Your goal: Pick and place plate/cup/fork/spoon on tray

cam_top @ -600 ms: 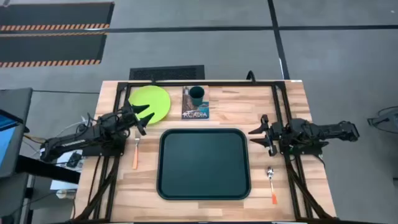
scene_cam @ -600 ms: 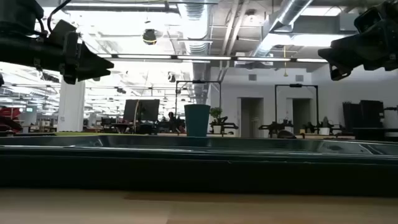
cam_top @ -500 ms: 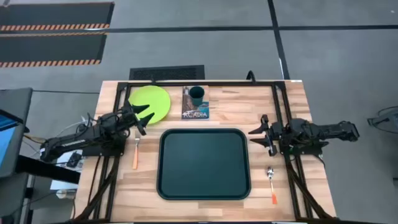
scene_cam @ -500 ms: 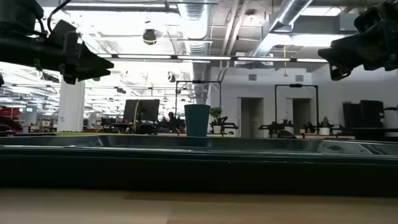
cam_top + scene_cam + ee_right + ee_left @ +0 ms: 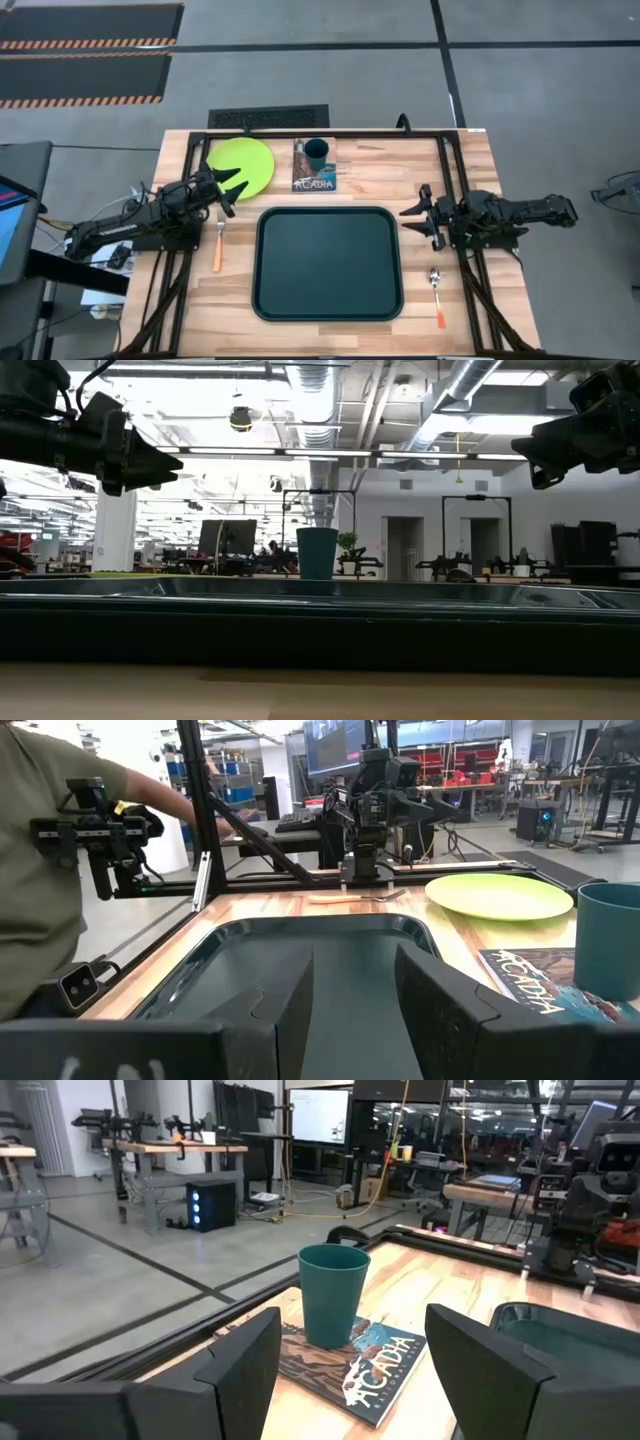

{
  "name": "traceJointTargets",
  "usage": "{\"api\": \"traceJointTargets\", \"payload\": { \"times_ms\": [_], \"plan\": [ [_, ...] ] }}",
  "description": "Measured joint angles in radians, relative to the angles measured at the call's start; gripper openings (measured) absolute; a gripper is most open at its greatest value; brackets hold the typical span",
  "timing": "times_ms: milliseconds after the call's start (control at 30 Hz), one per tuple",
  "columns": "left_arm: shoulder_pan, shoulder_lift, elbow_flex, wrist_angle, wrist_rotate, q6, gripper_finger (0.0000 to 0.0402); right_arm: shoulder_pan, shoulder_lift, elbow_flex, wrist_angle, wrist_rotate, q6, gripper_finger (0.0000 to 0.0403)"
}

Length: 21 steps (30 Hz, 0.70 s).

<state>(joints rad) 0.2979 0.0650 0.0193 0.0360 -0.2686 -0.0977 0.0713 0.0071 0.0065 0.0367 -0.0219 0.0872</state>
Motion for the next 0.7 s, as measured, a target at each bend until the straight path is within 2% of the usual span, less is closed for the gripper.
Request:
{"api": "traceJointTargets", "payload": {
  "times_ms": [267, 533, 700],
  "plan": [
    [0.0, 0.0, 0.0, 0.0, 0.0, -0.001, 0.0238, 0.0, 0.0, 0.0, 0.0, 0.0, 0.0, 0.0169],
    [0.054, -0.04, -0.001, -0.002, 0.043, 0.001, 0.0238, 0.0, 0.0, 0.0, -0.001, 0.0, -0.004, 0.0169],
    [0.054, -0.039, -0.001, -0.002, 0.044, 0.003, 0.0238, -0.003, 0.0, 0.0, -0.001, 0.021, -0.214, 0.0169]
  ]
}}
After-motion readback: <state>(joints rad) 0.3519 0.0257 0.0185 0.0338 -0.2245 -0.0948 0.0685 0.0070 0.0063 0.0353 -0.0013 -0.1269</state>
